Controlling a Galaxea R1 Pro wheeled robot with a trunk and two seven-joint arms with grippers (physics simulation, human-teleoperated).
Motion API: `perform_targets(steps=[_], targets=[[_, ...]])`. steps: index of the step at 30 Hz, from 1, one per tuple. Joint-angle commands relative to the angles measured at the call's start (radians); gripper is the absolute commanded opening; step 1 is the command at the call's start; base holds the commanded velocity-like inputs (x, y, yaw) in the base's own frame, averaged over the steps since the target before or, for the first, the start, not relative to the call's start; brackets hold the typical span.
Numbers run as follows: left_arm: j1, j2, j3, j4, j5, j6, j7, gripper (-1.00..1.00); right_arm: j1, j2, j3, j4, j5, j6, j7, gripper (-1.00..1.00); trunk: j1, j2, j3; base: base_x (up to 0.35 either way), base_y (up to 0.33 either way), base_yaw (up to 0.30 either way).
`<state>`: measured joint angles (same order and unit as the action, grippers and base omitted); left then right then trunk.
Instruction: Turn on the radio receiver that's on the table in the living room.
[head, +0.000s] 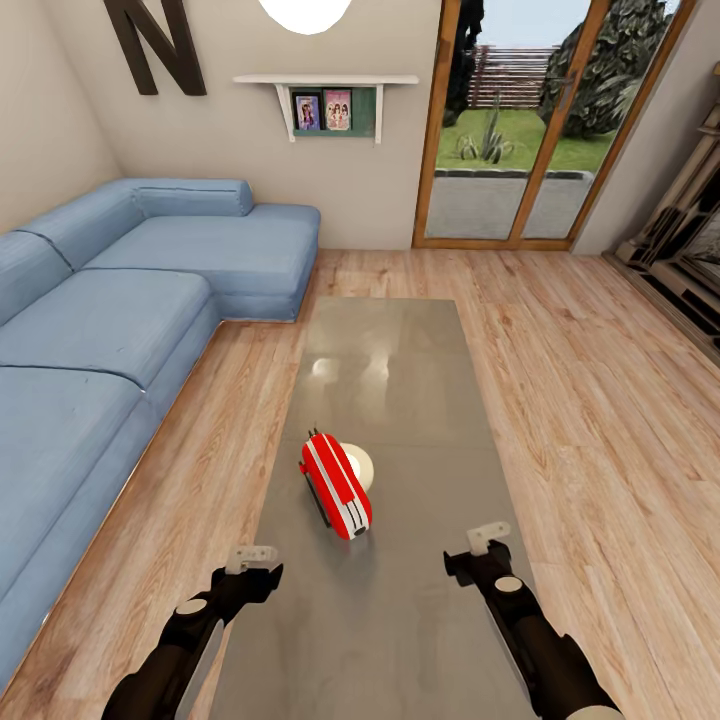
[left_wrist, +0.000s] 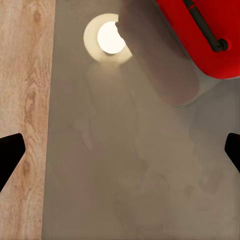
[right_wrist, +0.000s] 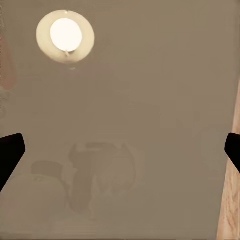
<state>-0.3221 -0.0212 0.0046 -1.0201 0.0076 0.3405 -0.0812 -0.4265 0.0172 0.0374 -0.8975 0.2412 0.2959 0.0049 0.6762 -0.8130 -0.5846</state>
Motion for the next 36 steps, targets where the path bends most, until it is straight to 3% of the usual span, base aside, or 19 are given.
perform_targets(steps=[1,7,22,36], targets=[[0.0,0.0,0.0,0.0,0.0,0.0,0.0,1.0,0.0,0.0,0.001,-0.008,-0.003,0.013,0.0,1.0,0.0,0.0,0.0,0.0,0.0,0.0],[0.0,0.001,0.0,0.001,0.0,0.0,0.0,1.0,0.0,0.001,0.001,-0.012,-0.009,0.063,-0.001,1.0,0.0,0.0,0.0,0.0,0.0,0.0],[0.0,0.001,0.0,0.002,0.0,0.0,0.0,1.0,0.0,0.001,0.002,-0.014,-0.008,0.059,-0.003,1.0,0.0,0.0,-0.022,0.0,0.0,0.0],[0.0,0.001,0.0,0.002,0.0,0.0,0.0,1.0,0.0,0.002,0.002,-0.014,-0.006,0.073,-0.002,1.0,0.0,0.0,-0.024,0.0,0.0,0.0]])
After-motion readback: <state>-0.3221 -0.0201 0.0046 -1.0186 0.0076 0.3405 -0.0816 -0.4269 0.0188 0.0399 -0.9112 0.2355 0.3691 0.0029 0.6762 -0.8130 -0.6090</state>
